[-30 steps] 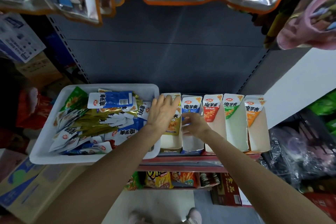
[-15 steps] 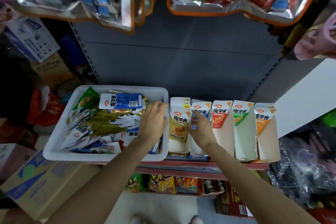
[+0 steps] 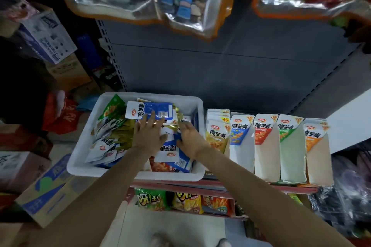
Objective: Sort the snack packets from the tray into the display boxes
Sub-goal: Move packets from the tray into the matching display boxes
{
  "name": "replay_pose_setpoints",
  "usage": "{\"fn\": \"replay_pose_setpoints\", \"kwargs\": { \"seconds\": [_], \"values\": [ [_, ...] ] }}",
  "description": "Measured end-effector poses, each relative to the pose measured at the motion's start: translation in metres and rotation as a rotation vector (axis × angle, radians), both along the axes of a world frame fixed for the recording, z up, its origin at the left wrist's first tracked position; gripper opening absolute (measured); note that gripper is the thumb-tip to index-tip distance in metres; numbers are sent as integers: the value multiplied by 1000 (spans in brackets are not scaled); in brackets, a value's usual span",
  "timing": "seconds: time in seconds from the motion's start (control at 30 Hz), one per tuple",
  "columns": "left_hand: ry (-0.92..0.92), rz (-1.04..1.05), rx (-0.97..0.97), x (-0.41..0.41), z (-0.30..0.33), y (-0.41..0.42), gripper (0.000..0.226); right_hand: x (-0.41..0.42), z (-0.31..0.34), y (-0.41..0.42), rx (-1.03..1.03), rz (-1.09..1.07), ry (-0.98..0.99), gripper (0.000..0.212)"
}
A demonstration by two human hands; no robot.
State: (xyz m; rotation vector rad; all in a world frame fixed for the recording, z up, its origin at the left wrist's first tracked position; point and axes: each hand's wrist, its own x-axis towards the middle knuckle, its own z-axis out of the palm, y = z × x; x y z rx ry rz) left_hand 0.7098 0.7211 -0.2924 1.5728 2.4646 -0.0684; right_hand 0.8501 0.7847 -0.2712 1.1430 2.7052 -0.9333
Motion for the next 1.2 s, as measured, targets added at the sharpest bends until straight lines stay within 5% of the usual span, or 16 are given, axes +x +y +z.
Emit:
{"fn": "replay_pose_setpoints", "kwargs": {
  "seconds": [0.2, 0.3, 0.5, 0.67, 0.77, 0.97, 1.1, 1.2],
  "values": [
    [-50, -60, -36, -25, 5, -18, 67, -40, -36, 20, -135, -179, -168, 80],
    [-142, -42, -39, -33, 9, -23, 69, -44, -35, 22, -92, -239, -142, 50],
    [-148, -30, 9, -32, 5, -23, 72, -43, -4, 1, 377, 55, -361, 25],
    [-137, -29, 22, -32, 3, -23, 73, -35, 15, -6, 409, 180, -434, 23],
    [-147, -26, 40, -32, 3, -22, 72, -12, 37, 2, 412, 130, -331, 24],
    [-329, 149, 183, -20, 17, -18, 60, 39, 74, 29, 180, -300, 283, 12],
    [-472, 178, 483, 14, 39, -5, 38, 67, 90, 40, 209, -306, 349, 7],
    [-684, 92, 470, 48, 49, 7, 30, 89, 103, 49, 213, -287, 359, 9]
  ]
}}
